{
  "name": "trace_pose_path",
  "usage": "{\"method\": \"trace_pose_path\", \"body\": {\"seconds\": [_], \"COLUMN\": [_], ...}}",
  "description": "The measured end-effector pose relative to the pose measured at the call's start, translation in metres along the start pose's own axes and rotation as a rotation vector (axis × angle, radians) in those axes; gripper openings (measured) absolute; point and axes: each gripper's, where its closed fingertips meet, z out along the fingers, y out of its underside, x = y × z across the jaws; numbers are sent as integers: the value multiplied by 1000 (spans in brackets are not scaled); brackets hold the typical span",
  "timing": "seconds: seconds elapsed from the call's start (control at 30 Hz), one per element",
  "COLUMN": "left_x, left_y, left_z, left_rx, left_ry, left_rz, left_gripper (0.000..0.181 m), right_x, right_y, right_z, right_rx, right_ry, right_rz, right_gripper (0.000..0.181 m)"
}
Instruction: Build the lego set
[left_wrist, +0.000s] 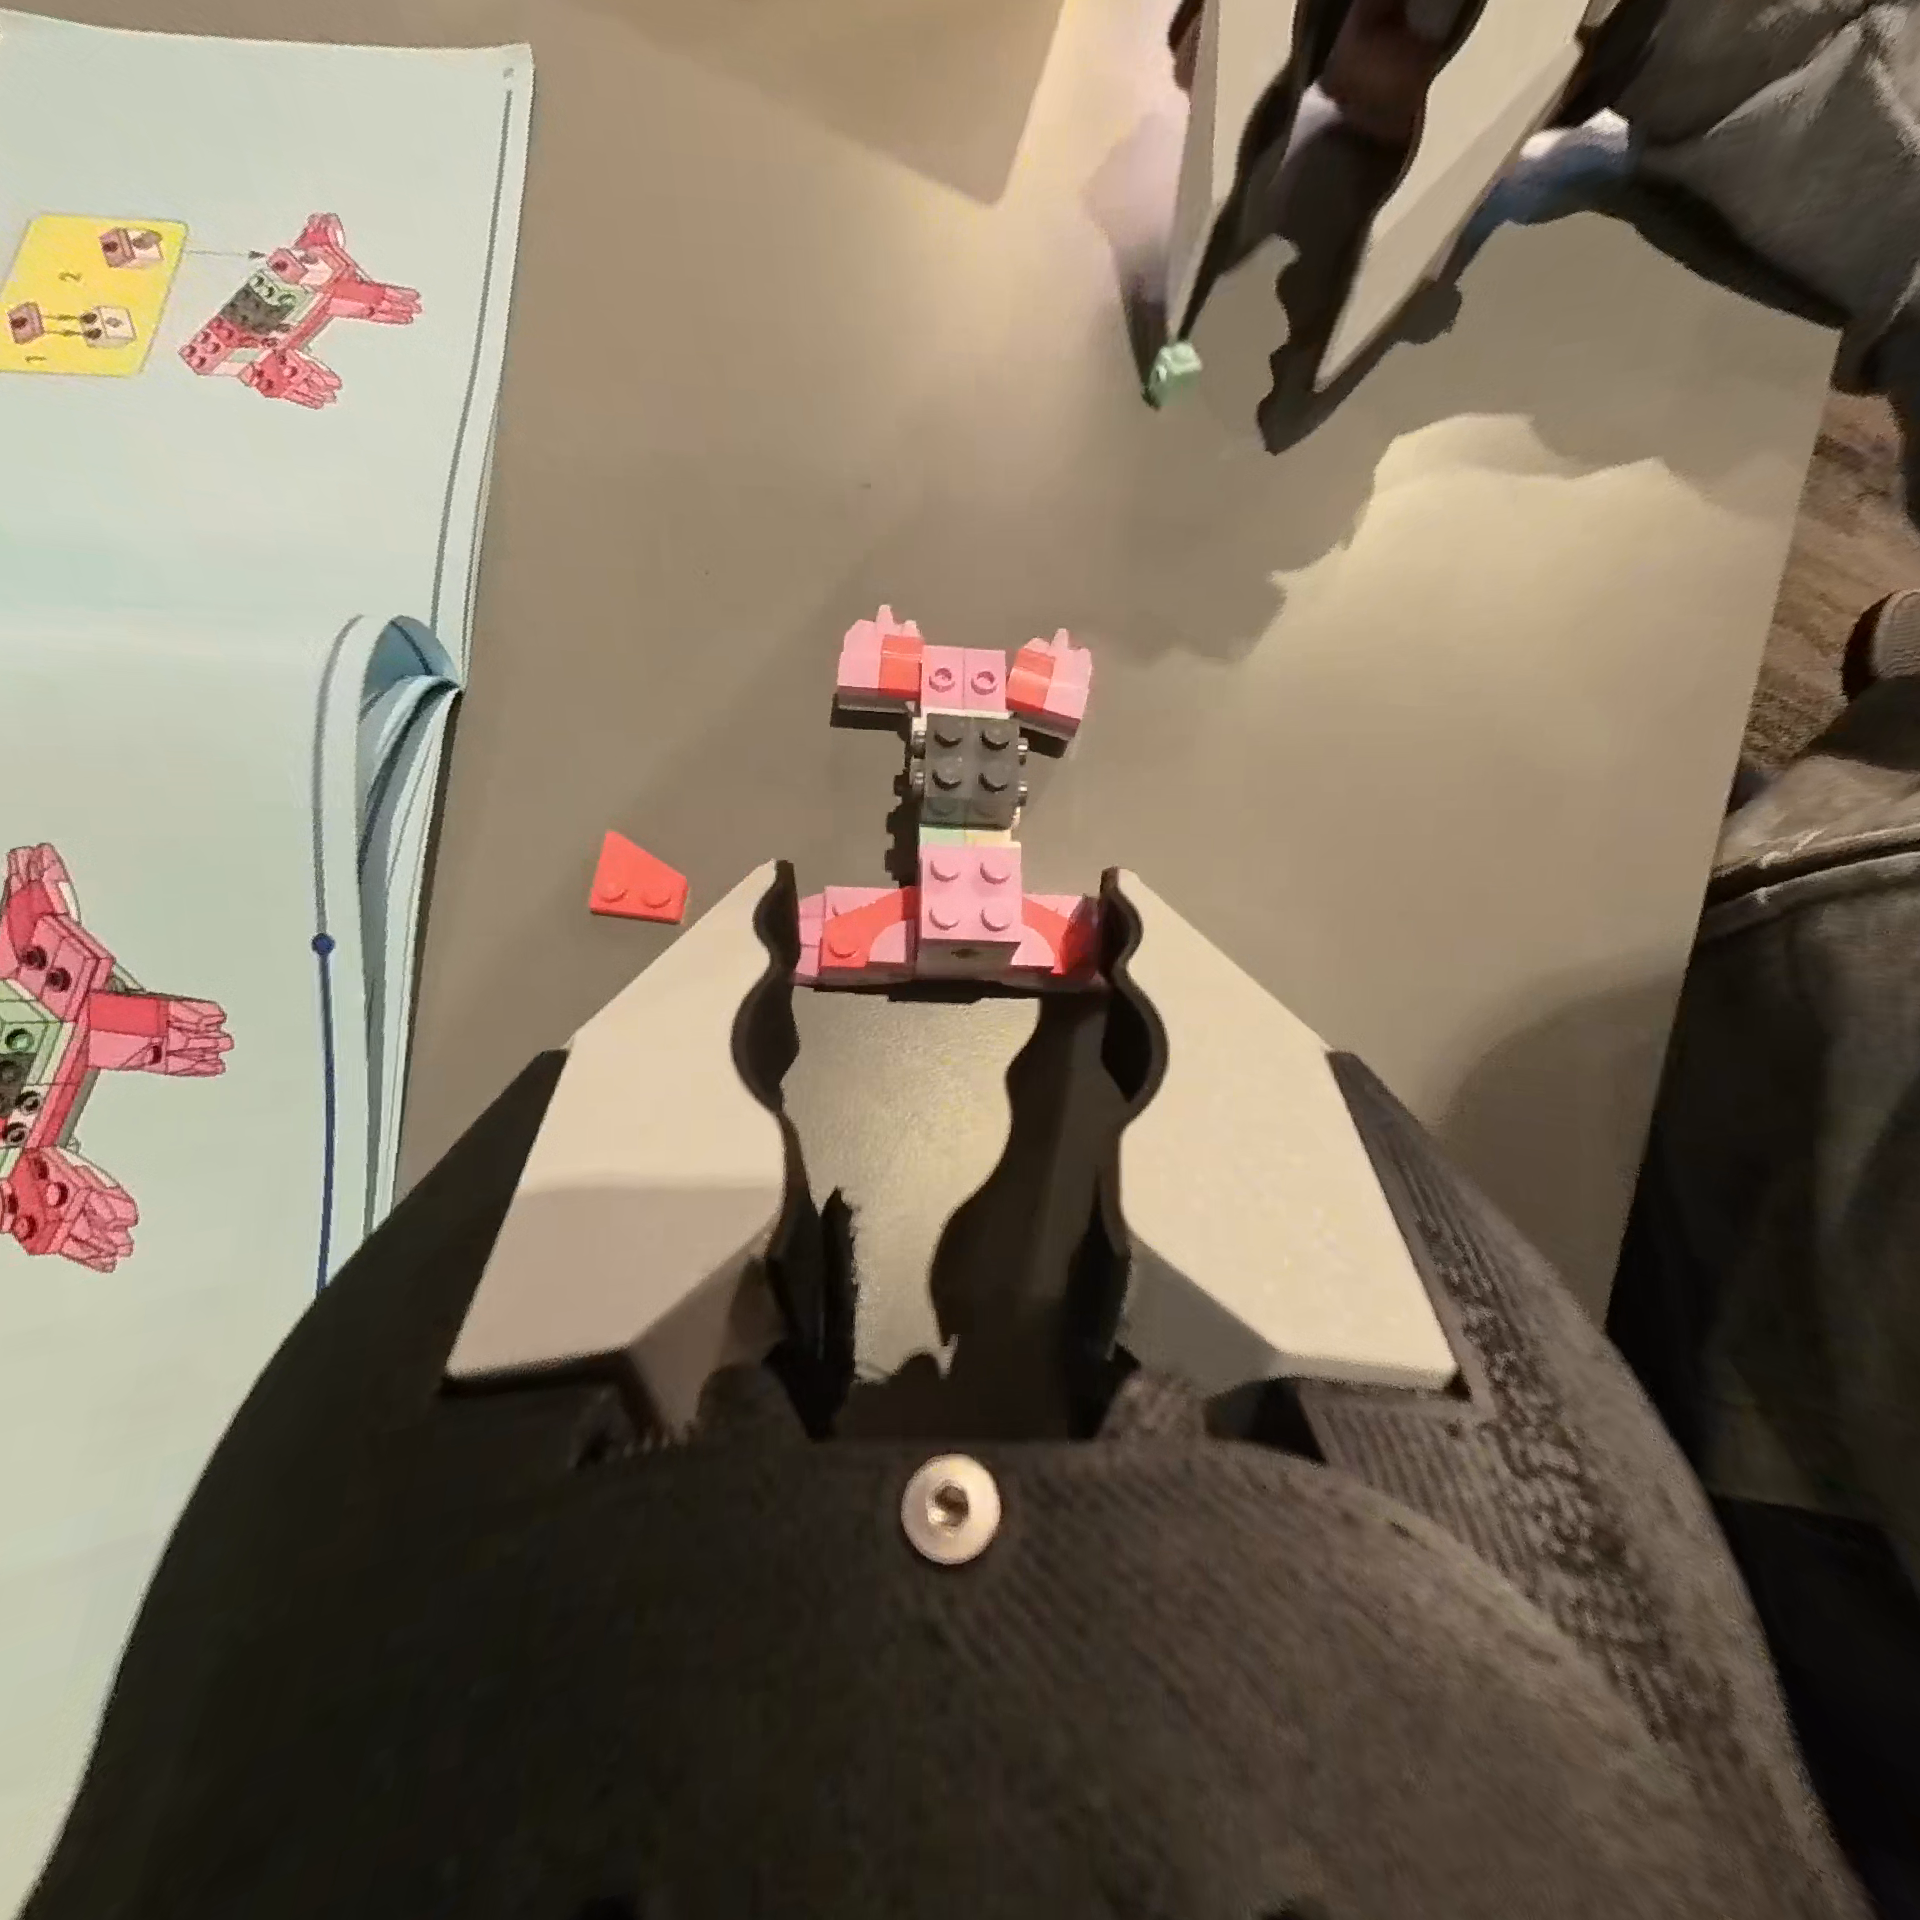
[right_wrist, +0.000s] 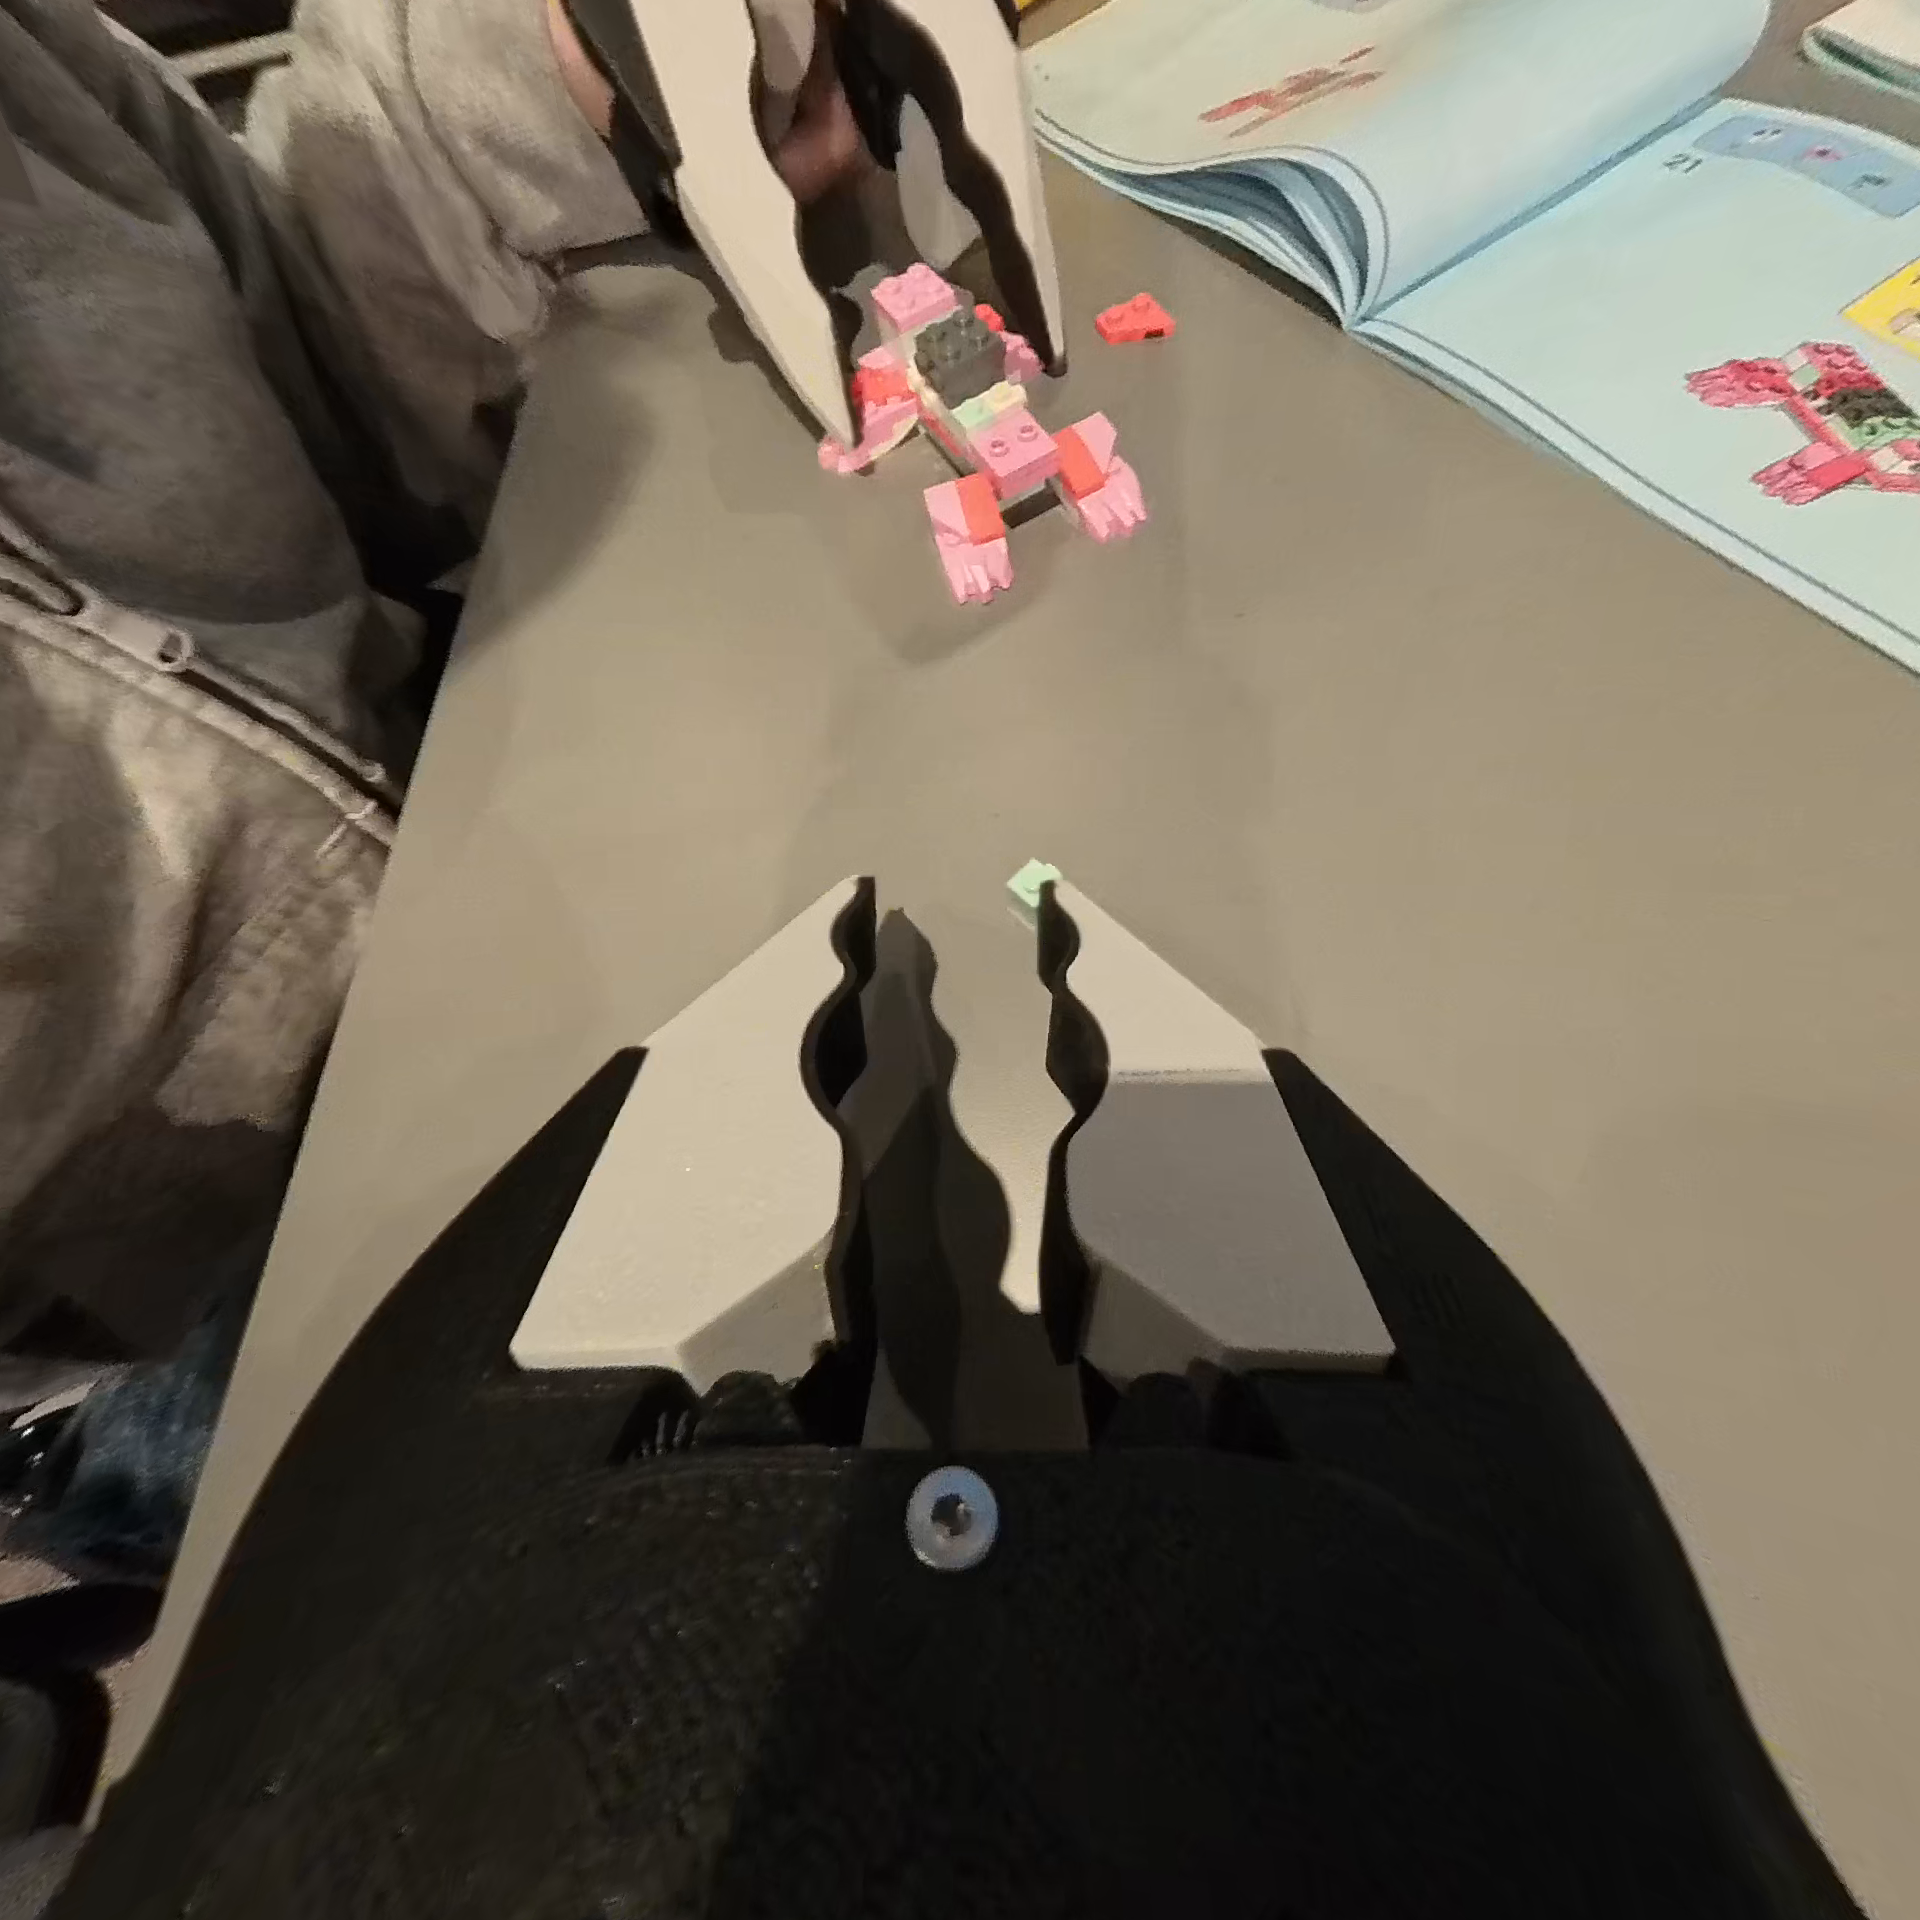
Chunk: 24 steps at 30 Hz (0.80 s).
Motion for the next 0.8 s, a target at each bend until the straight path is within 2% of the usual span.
{"method": "trace_pose_path", "body": {"seconds": [0.13, 0.3, 0.4, 0.5, 0.6, 0.7, 0.8], "left_x": [2, 5, 8, 8, 9, 10, 10], "left_y": [-5, -4, -2, 0, 0, 0, 0], "left_z": [-4, -4, -2, 1, 1, 1, 2], "left_rx": [44, 35, 18, -1, -4, -5, -5], "left_ry": [37, 54, 56, 47, 52, 54, 57], "left_rz": [-21, -13, 14, 43, 50, 54, 58], "left_gripper": [55, 47, 32, 22, 19, 19, 19], "right_x": [1, 5, 6, 7, 8, 9, 15], "right_y": [-4, 2, -2, -2, 2, 5, 2], "right_z": [-5, 2, 3, 4, 7, 9, 9], "right_rx": [34, -46, -29, -39, -73, -101, -86], "right_ry": [0, -37, -91, -146, -159, -147, -113], "right_rz": [-30, -176, -189, -177, -194, -205, -185], "right_gripper": [28, 22, 14, 17, 18, 9, 9]}}
